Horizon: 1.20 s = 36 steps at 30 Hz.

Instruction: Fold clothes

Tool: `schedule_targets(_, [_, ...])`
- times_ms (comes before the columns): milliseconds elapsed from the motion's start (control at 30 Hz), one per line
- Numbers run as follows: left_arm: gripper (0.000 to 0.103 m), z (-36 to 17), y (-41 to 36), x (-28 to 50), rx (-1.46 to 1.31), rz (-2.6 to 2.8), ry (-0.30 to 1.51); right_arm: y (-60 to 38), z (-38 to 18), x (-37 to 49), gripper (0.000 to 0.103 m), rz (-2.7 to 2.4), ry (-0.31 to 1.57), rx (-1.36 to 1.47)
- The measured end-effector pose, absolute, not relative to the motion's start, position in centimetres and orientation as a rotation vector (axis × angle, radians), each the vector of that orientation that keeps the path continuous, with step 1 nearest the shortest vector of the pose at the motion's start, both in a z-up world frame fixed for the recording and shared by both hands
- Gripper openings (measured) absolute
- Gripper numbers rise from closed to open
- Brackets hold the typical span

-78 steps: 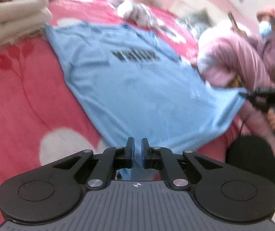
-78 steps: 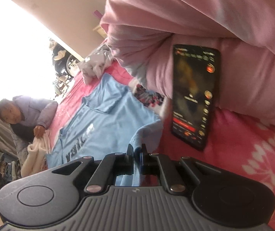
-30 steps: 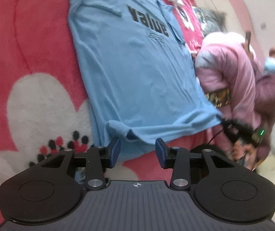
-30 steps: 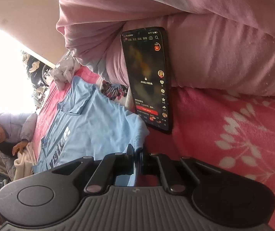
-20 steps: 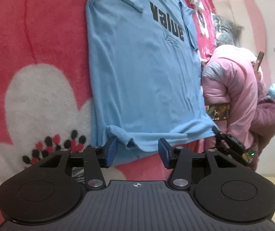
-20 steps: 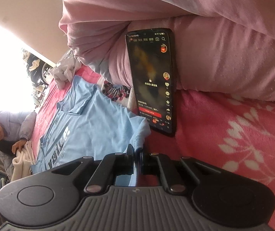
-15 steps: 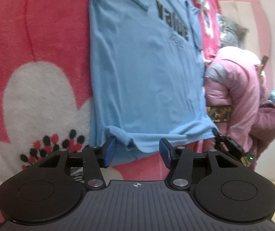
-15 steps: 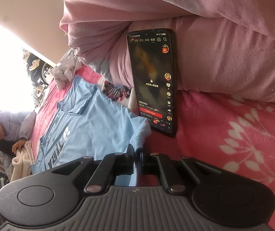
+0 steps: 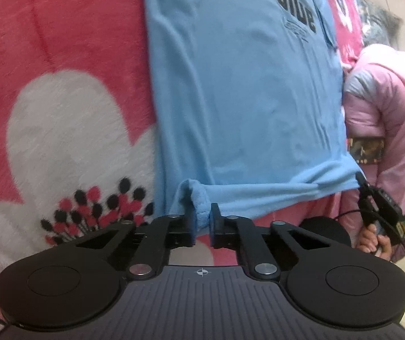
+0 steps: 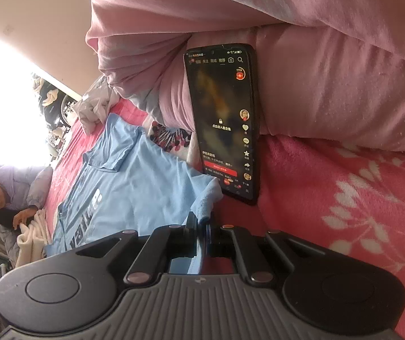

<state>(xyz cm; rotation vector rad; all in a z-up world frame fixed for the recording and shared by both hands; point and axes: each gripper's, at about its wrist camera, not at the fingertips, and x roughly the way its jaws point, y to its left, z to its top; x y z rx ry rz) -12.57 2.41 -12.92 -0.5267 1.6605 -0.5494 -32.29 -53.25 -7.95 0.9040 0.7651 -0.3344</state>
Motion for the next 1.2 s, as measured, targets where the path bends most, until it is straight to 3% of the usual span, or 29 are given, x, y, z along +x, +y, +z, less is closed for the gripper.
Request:
schedule_targets(433, [0.004,-6.1,6.6,-13.0,-0.685,-0.648,1.218,-52.5,-3.5,-29.9,0.006,-0.251,0.648,0.906])
schedule_targets(833, [0.004,-5.5,9.4,-8.0,-0.854,-0.533,1.008,-50.7,0.6,-18.8,0.006,-0.189,0.595,0.831])
schedule_targets(1200, [0.004,-7.2,9.5,-1.8,-0.878,-0.494,0.941,-49.5,-0.4,-8.8,0.006,-0.246,0.619,0.828])
